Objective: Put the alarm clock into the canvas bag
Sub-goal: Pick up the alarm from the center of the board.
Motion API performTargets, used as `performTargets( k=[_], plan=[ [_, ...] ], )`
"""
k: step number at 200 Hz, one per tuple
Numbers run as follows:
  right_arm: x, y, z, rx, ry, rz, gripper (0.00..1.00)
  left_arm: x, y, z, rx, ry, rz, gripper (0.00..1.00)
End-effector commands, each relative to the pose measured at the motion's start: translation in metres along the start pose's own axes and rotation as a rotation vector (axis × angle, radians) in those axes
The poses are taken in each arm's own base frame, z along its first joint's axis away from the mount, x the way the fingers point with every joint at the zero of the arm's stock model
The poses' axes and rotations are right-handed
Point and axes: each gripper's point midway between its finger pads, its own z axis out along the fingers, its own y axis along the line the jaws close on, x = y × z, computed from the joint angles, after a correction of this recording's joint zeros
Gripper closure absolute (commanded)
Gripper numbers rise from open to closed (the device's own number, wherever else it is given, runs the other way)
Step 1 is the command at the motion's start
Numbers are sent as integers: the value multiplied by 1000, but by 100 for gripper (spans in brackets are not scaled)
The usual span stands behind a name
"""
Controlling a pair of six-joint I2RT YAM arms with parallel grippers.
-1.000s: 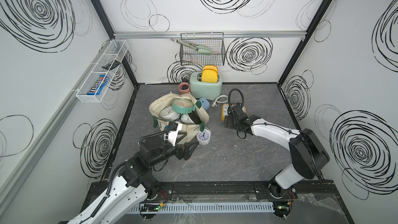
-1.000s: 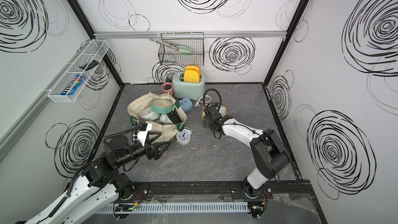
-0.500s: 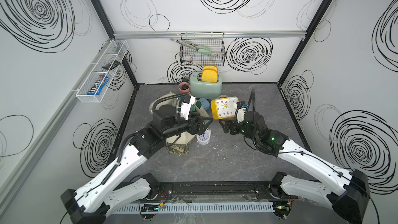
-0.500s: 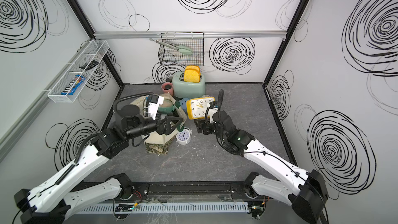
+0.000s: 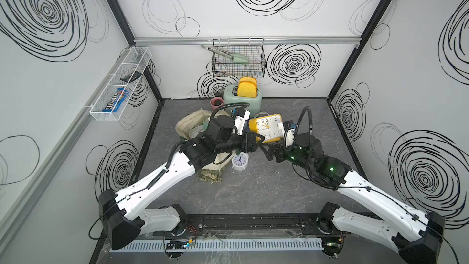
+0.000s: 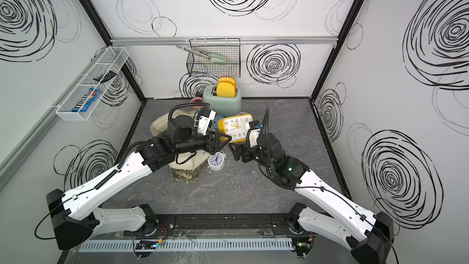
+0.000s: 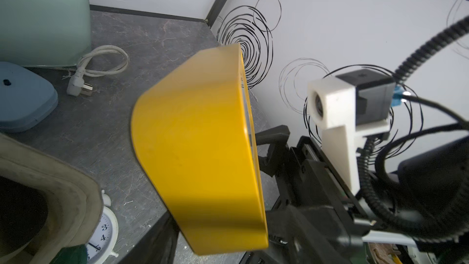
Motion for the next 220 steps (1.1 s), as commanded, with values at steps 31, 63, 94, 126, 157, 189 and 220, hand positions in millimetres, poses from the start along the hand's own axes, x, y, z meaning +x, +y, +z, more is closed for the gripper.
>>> performTargets(
  k=[31, 63, 94, 126, 157, 189, 220],
  plan=[
    [-32, 29, -14, -80, -84, -52, 41, -31, -5, -5, 11, -102, -71, 50],
    [-37, 43, -14, -126, -83, -92, 35, -38, -8, -17, 37, -149, -93, 66],
    [-37, 57, -9, -192, -70, -135, 3, -58, 2, -50, -72, -257, -38, 74],
    [-27, 53, 8, -175, 6, -146, 3, -74, 39, -106, -253, -349, -25, 78],
    [-15, 33, 41, -179, 130, -44, 3, -73, 73, -138, -293, -339, -5, 77],
    [-12, 17, 73, -182, 190, 15, 1, -61, 96, -148, -287, -271, 59, 77],
    [-1, 12, 105, -197, 275, 56, 2, -55, 107, -145, -254, -226, 100, 76]
  ],
)
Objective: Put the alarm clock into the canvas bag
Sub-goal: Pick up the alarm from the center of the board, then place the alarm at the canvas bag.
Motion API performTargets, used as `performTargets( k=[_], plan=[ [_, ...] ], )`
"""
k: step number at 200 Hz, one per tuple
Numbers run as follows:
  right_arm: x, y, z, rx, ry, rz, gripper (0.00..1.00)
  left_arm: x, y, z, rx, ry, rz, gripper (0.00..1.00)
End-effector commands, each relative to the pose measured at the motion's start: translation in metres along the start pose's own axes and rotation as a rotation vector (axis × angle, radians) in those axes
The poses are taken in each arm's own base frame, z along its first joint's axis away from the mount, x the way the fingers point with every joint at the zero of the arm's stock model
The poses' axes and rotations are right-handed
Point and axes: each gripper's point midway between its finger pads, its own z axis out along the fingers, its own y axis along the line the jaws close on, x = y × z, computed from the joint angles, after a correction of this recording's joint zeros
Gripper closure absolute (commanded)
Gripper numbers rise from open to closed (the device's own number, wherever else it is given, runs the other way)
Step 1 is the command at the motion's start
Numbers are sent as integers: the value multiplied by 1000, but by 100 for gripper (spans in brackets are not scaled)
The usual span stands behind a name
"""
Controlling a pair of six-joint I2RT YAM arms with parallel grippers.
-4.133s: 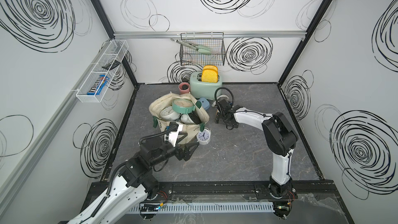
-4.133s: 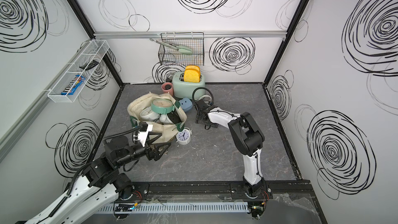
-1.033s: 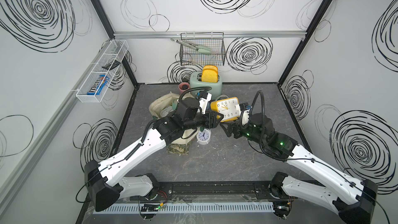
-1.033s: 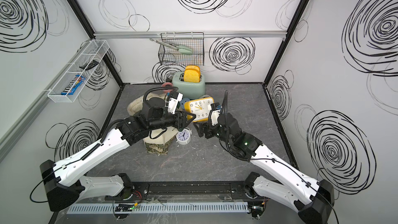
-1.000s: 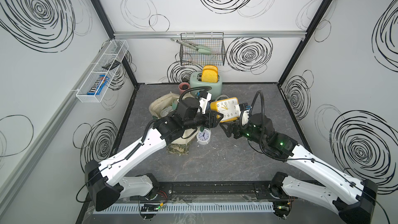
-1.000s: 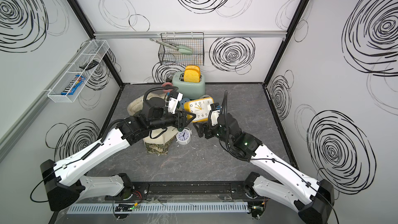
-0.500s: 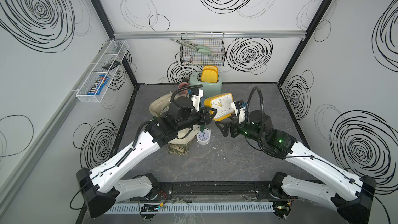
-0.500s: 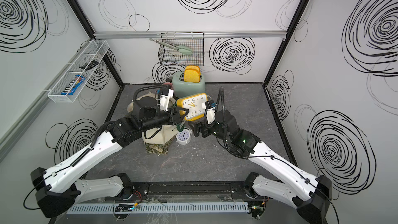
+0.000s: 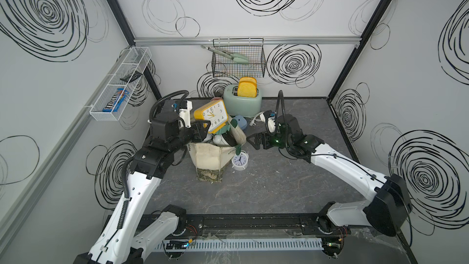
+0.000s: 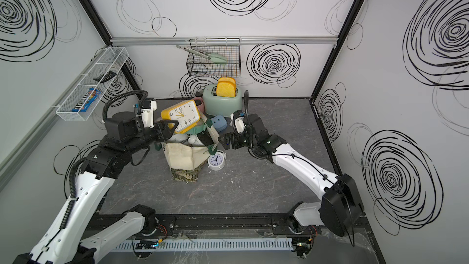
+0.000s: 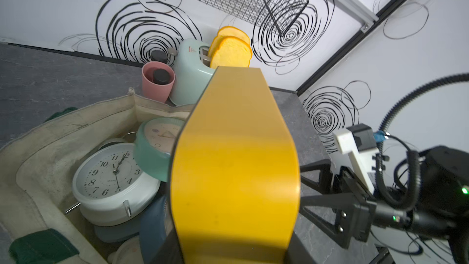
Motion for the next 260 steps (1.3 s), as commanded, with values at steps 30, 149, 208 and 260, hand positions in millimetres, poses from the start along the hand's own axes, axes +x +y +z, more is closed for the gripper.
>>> performTargets(
  k=[30, 149, 208, 260],
  plan=[
    [-1, 11, 37, -116, 94, 63, 9, 10, 3, 12, 94, 64, 151, 76],
    [-14, -14, 53, -129, 114, 129, 100, 60, 59, 56, -36, 282, 320, 74],
    [-27, -18, 53, -136, 106, 131, 100, 75, 88, 67, -160, 312, 225, 55],
    [-26, -21, 48, -124, 82, 128, 100, 4, 58, 39, -137, 46, 185, 4]
  ],
)
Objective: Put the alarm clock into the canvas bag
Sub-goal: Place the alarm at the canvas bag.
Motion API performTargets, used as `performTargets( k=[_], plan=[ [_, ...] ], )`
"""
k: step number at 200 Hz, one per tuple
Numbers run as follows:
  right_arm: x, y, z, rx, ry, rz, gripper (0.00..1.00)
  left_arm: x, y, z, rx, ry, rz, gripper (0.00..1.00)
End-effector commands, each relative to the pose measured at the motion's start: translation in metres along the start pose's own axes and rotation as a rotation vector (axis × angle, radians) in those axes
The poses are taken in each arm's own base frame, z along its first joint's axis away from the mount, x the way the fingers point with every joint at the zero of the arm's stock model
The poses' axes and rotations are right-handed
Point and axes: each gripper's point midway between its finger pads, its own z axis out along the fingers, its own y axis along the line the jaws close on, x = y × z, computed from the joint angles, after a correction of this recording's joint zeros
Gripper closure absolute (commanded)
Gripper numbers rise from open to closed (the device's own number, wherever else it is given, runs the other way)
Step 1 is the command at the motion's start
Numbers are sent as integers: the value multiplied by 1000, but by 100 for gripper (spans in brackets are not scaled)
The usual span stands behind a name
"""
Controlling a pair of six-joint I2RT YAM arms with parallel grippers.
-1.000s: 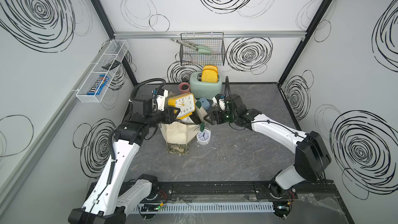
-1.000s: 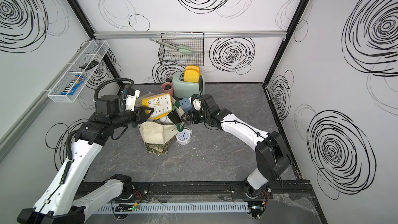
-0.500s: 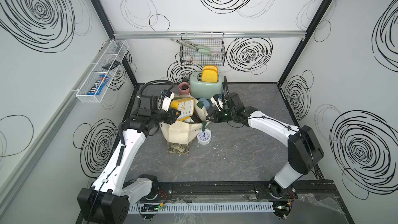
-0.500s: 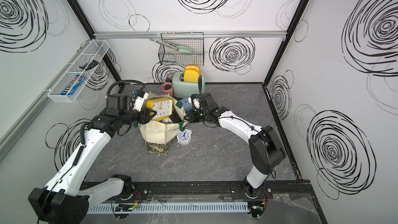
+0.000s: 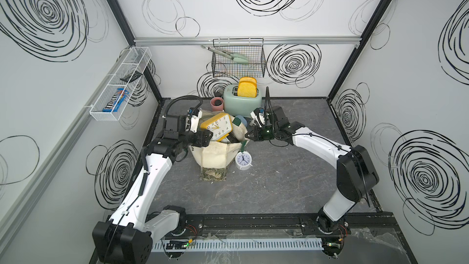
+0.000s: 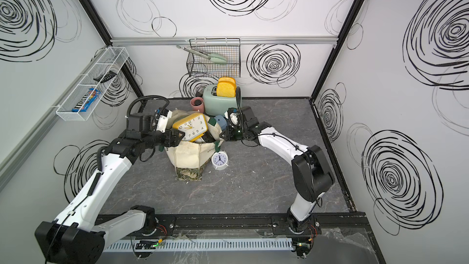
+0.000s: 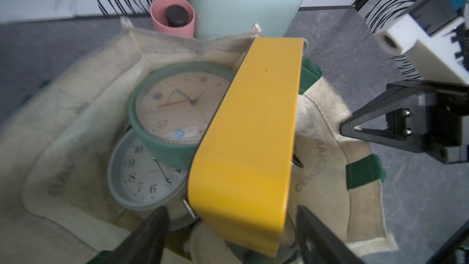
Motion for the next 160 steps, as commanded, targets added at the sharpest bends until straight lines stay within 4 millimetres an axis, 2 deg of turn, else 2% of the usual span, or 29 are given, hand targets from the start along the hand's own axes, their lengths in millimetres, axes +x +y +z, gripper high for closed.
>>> performTargets(
  k=[1, 26, 43, 72, 90, 124, 160],
  plan=[
    [-24, 8, -15, -8, -91, -54, 100, -45, -1, -27, -41, -154, -19, 4],
    [-25, 8, -16, -15, -95, -55, 100, -65, 24, -49, -209, -234, -85, 4],
    [-26, 9, -17, -12, -101, -66, 100, -61, 51, -55, -308, -291, -185, 4],
    [-31, 11, -20, -6, -115, -87, 100, -29, 91, -37, -311, -252, -399, 4],
    [-32, 12, -20, -6, -112, -93, 100, -15, 108, -31, -303, -252, -492, 4],
    [-32, 11, -20, 1, -106, -101, 100, 2, 131, -24, -358, -253, -546, 4],
    [-32, 11, -18, 2, -99, -113, 100, 12, 146, -5, -336, -228, -609, 3]
  ],
)
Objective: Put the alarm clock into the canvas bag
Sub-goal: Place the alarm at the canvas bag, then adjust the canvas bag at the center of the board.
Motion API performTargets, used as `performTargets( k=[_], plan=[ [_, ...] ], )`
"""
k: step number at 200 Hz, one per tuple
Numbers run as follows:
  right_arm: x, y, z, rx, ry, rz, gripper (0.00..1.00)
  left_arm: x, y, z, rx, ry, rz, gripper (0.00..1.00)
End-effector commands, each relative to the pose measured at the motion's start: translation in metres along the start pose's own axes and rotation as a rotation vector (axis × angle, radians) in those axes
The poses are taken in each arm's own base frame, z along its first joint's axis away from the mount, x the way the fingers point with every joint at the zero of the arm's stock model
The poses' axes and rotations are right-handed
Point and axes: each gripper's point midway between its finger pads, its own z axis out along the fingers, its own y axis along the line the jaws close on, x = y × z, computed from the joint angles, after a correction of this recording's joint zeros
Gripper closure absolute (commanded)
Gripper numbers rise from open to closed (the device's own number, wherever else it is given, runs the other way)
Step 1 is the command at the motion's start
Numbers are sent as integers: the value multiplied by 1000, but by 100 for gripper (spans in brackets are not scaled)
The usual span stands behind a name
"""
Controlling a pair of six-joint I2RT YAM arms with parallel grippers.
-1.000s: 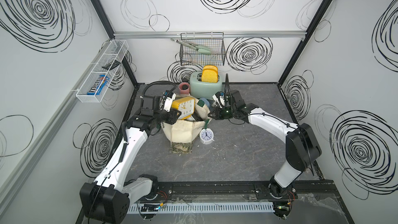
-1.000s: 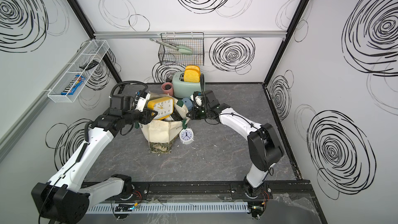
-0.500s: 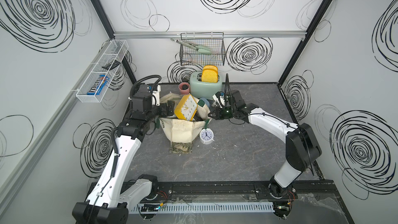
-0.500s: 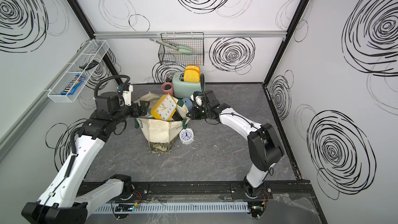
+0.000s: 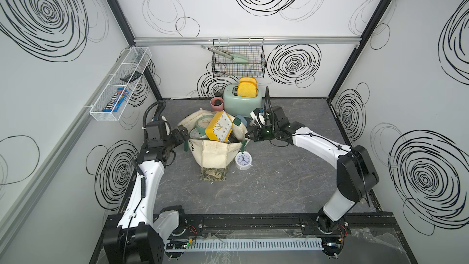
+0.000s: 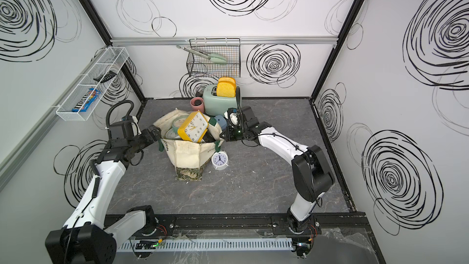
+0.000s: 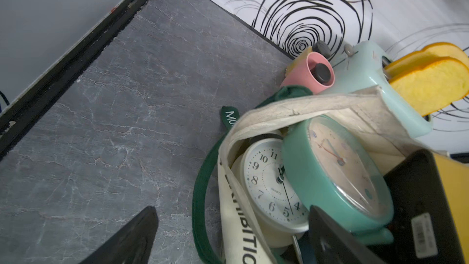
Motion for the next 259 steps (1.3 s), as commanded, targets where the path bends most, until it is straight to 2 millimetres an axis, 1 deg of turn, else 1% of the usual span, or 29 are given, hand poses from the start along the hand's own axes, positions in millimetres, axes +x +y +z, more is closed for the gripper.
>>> performTargets(
  k=[1, 9, 18, 25, 35, 41, 46, 54, 57, 61, 82, 84, 90, 108, 121, 143, 151, 159, 167, 177, 189, 199, 206, 225, 240, 252, 259],
  plan=[
    [-32, 11, -18, -2, -98, -79, 100, -13, -2, 13, 42, -41, -48, 2],
    [-32, 12, -16, -10, -89, -80, 100, -13, -2, 17, 43, -42, -53, 0],
    [-33, 15, -16, -16, -83, -83, 100, -13, -3, 23, 55, -35, -57, 6],
    [-34, 16, -15, -17, -80, -84, 100, -12, -4, 27, 64, -26, -61, 14],
    [-35, 19, -15, -20, -79, -91, 100, -10, -11, 31, 99, -12, -54, 32],
    [-36, 21, -16, -22, -81, -98, 100, -9, -16, 33, 122, -7, -47, 40],
    [-36, 22, -16, -24, -82, -102, 100, -8, -19, 33, 135, 0, -40, 44],
    [-37, 27, -17, -33, -82, -112, 100, -6, -25, 33, 149, 5, -29, 46],
    [-37, 29, -17, -37, -81, -116, 100, -6, -28, 32, 156, 3, -22, 49],
    [-39, 31, -18, -42, -83, -122, 100, -5, -33, 30, 170, 2, -13, 54],
    [-44, 49, -21, -69, -93, -152, 100, -1, -65, 15, 265, 0, 38, 95],
    [-45, 52, -21, -72, -94, -155, 100, -1, -68, 13, 271, -1, 43, 100],
    [-47, 59, -22, -79, -101, -169, 100, 0, -76, 7, 282, -6, 61, 100],
    [-56, 84, -24, -111, -120, -206, 100, -7, -93, -16, 278, -52, 111, 100],
    [-64, 104, -27, -132, -135, -229, 100, -17, -105, -33, 282, -97, 133, 100],
    [-78, 144, -29, -168, -154, -284, 100, -39, -120, -59, 309, -161, 138, 100],
    [-82, 154, -30, -177, -156, -298, 100, -44, -129, -66, 329, -169, 145, 100],
    [-87, 159, -33, -188, -157, -302, 100, -48, -136, -71, 342, -174, 155, 100],
    [-91, 158, -35, -190, -160, -300, 100, -52, -139, -73, 343, -175, 160, 100],
    [-95, 150, -37, -173, -159, -290, 100, -60, -133, -76, 322, -190, 153, 100],
    [-100, 137, -41, -146, -166, -270, 100, -68, -116, -74, 284, -209, 124, 100],
    [-99, 134, -42, -137, -171, -269, 100, -75, -96, -73, 259, -217, 80, 100],
    [-98, 133, -43, -128, -173, -272, 100, -77, -89, -74, 252, -222, 63, 100],
    [-96, 122, -43, -94, -166, -265, 100, -76, -86, -77, 257, -240, 51, 100],
    [-97, 112, -46, -76, -174, -249, 100, -78, -74, -75, 225, -259, 23, 100],
    [-99, 107, -50, -61, -189, -246, 100, -80, -66, -74, 208, -262, 2, 100],
    [-99, 108, -51, -59, -191, -248, 100, -81, -66, -75, 219, -265, -8, 100]
  ],
)
